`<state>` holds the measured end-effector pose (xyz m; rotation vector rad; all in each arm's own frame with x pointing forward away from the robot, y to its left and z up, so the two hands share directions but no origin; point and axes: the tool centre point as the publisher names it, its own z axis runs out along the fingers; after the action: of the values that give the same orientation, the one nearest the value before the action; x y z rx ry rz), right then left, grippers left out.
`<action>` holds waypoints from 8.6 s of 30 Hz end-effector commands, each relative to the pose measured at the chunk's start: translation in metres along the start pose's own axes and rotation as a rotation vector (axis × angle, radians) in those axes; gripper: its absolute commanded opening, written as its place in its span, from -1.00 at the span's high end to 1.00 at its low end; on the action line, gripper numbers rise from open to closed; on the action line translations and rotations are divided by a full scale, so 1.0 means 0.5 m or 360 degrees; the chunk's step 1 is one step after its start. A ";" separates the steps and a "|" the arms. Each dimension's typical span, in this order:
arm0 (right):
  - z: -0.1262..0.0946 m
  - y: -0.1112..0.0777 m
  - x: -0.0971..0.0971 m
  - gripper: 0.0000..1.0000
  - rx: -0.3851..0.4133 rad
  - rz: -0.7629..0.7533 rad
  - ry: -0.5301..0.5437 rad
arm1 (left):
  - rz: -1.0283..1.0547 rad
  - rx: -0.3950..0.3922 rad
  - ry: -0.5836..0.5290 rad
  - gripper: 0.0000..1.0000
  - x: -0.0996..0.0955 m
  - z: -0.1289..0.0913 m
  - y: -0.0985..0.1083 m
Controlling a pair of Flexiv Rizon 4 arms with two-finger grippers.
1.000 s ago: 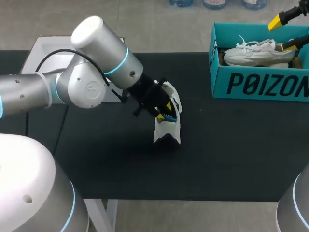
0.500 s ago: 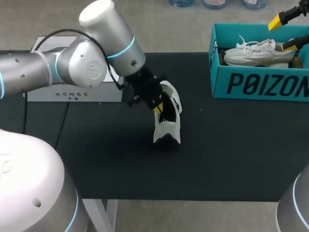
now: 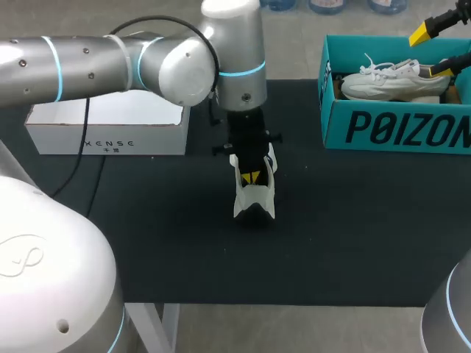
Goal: Take the shoe out of the shoebox, open the shoe tongue, remove and reinsert the insole, then place the shoe into the shoebox
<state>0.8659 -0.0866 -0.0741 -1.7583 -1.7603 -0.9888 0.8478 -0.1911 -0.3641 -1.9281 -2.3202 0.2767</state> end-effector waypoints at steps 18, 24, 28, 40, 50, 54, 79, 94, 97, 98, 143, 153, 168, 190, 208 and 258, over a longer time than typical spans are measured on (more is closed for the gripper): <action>0.001 0.001 0.000 -1.00 0.0001 0.0001 -0.0004 | 0.0067 -0.0051 0.0078 1.00 -0.003 0.011 0.024; 0.001 0.001 0.000 -1.00 0.0001 0.0001 -0.0004 | 0.0157 -0.0084 0.0053 1.00 -0.002 0.025 0.029; 0.001 0.001 0.000 -1.00 0.0001 0.0001 -0.0004 | 0.0213 -0.0128 0.0023 1.00 0.006 0.040 0.026; 0.001 0.001 0.000 -1.00 0.0001 0.0001 -0.0004 | 0.0279 -0.0072 0.0012 1.00 -0.005 0.117 0.027; 0.001 0.001 0.000 -1.00 0.0001 0.0001 -0.0004 | 0.0287 -0.0166 -0.0006 1.00 -0.002 0.049 -0.005; 0.001 0.001 0.000 -1.00 0.0001 0.0001 -0.0004 | 0.0325 -0.0189 -0.0014 1.00 -0.016 0.061 -0.001; 0.001 0.001 0.000 -1.00 0.0001 0.0001 -0.0004 | 0.0317 -0.0291 0.0094 1.00 -0.035 -0.002 0.086; 0.001 0.001 0.000 -1.00 0.0001 0.0001 -0.0004 | 0.0217 -0.0327 0.0077 -1.00 -0.014 -0.013 0.085; 0.001 0.001 0.000 -1.00 0.0001 0.0001 -0.0004 | 0.0210 -0.0332 0.0076 -1.00 -0.014 -0.014 0.083; 0.001 0.001 0.000 -1.00 0.0001 0.0001 -0.0004 | 0.0207 -0.0331 0.0075 -1.00 -0.014 -0.014 0.082; 0.001 0.001 0.000 -1.00 0.0001 0.0001 -0.0004 | 0.0190 -0.0424 0.0110 1.00 -0.036 -0.061 0.027; 0.001 0.001 0.000 -1.00 0.0001 0.0001 -0.0004 | 0.0213 -0.0375 0.0021 1.00 -0.019 -0.017 0.074; 0.001 0.001 0.000 -1.00 0.0001 0.0001 -0.0004 | 0.0167 -0.0365 0.0069 -1.00 -0.018 -0.009 0.091; 0.001 0.001 0.000 -1.00 0.0001 0.0001 -0.0004 | 0.0076 -0.0364 0.0037 -1.00 -0.016 -0.044 0.125; 0.001 0.001 0.000 -1.00 0.0001 0.0001 -0.0004 | 0.0025 -0.0496 -0.0037 1.00 -0.038 -0.117 0.125; 0.001 0.001 0.000 -1.00 0.0001 0.0001 -0.0004 | -0.2064 -0.0544 -0.0263 1.00 0.011 -0.135 -0.079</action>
<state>0.8659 -0.0865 -0.0740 -1.7582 -1.7604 -0.9886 0.8375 -0.1946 -0.2962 -1.3375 -2.8803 0.0620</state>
